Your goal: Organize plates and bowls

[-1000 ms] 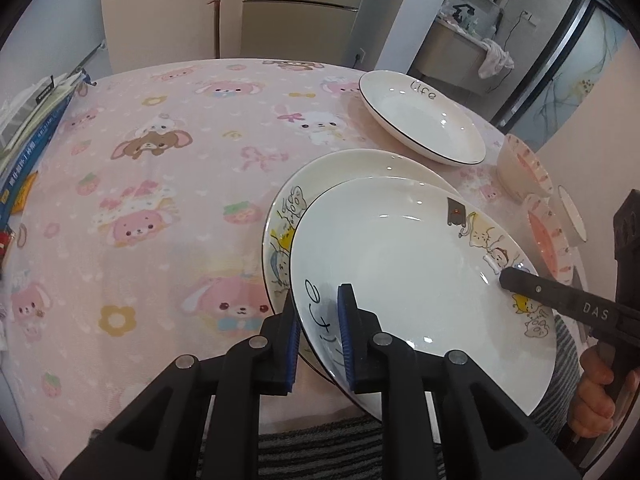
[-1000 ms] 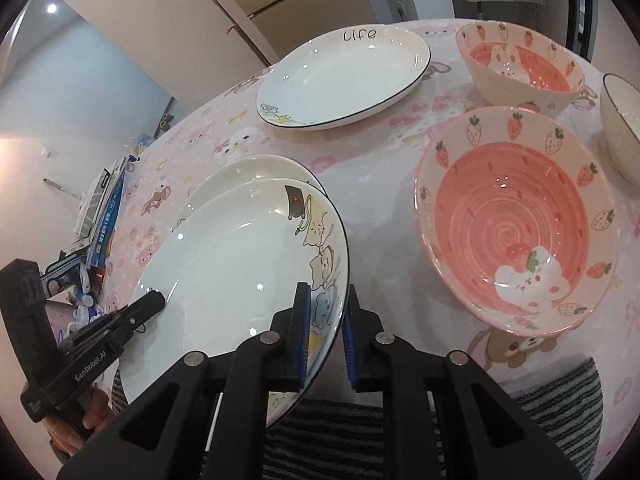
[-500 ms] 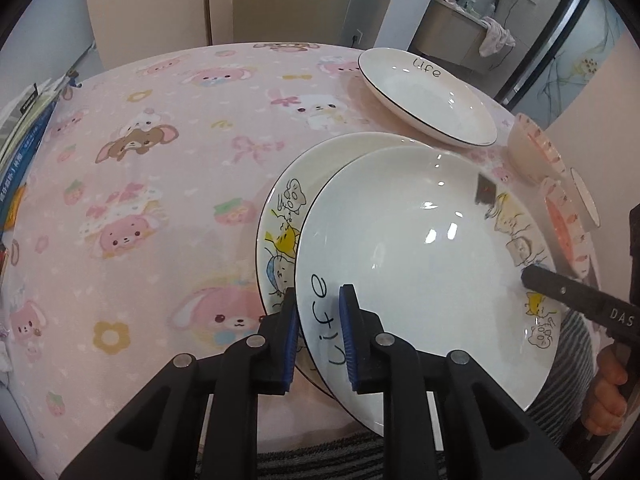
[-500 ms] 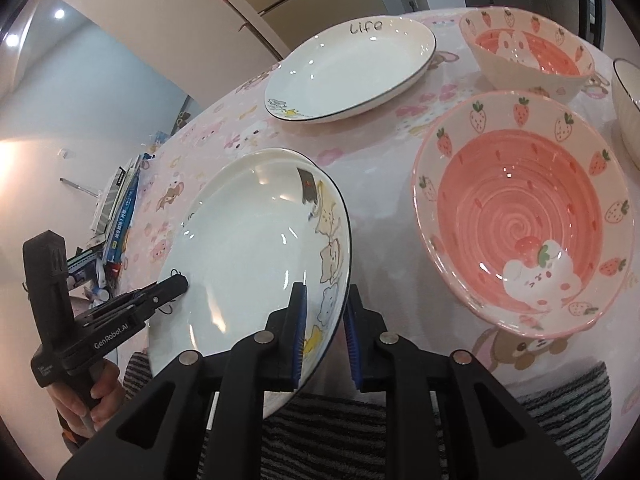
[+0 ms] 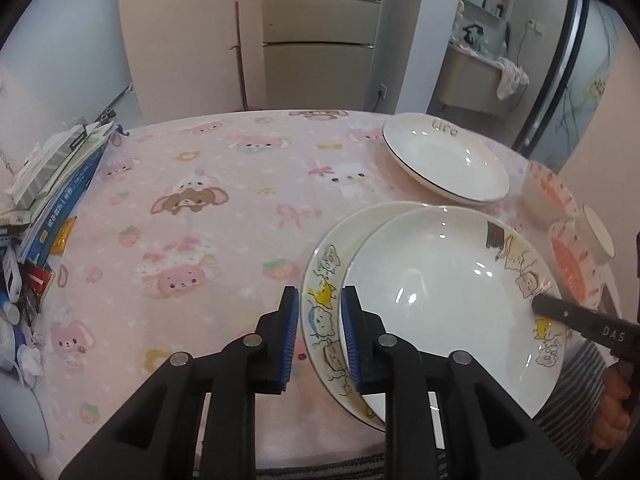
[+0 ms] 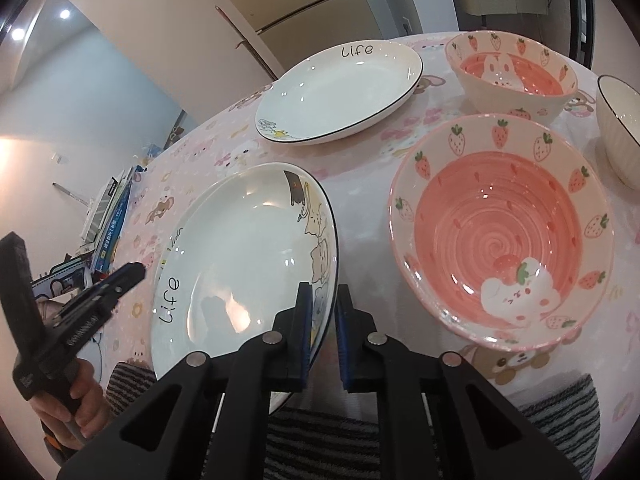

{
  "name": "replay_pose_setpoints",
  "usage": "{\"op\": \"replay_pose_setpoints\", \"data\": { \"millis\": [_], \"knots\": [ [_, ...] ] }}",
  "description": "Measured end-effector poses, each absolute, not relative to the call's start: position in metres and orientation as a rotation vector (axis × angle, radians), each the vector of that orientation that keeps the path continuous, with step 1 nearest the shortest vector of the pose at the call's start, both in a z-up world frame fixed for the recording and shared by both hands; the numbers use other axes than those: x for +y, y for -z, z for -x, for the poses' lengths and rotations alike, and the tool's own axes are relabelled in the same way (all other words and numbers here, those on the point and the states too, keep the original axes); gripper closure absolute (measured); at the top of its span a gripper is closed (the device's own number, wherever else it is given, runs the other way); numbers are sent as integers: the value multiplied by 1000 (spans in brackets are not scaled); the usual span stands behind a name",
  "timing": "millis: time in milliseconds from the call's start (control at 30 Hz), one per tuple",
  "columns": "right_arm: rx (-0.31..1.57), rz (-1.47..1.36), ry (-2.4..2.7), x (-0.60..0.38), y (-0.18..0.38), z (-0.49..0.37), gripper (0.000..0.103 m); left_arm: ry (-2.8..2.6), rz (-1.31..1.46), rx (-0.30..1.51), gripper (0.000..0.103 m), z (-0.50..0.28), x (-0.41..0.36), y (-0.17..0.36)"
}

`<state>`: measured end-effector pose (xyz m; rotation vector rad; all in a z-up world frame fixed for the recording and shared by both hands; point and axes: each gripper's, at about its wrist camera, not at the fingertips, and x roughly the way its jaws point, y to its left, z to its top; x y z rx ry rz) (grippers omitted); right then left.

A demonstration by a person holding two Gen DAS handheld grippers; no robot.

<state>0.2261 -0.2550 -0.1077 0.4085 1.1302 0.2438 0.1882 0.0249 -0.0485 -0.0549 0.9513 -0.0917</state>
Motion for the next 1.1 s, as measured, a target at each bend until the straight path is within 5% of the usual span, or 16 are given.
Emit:
{"op": "replay_pose_setpoints", "data": {
  "millis": [33,100,133,300,1100],
  "knots": [
    [1132,-408,-244,-256,107,-225,93,90,68,948,69,-188,30,49],
    [1125,-390,-236,-254,106,-224,93,102,91,944,42,-188,35,51],
    [1122,-379,-232,-252,105,-224,93,117,114,944,40,-188,39,54],
    [1132,-423,-259,-256,109,-227,93,207,271,942,37,-192,47,65],
    [1190,-415,-333,-235,130,-234,87,165,189,1082,37,-200,30,106]
  ]
}}
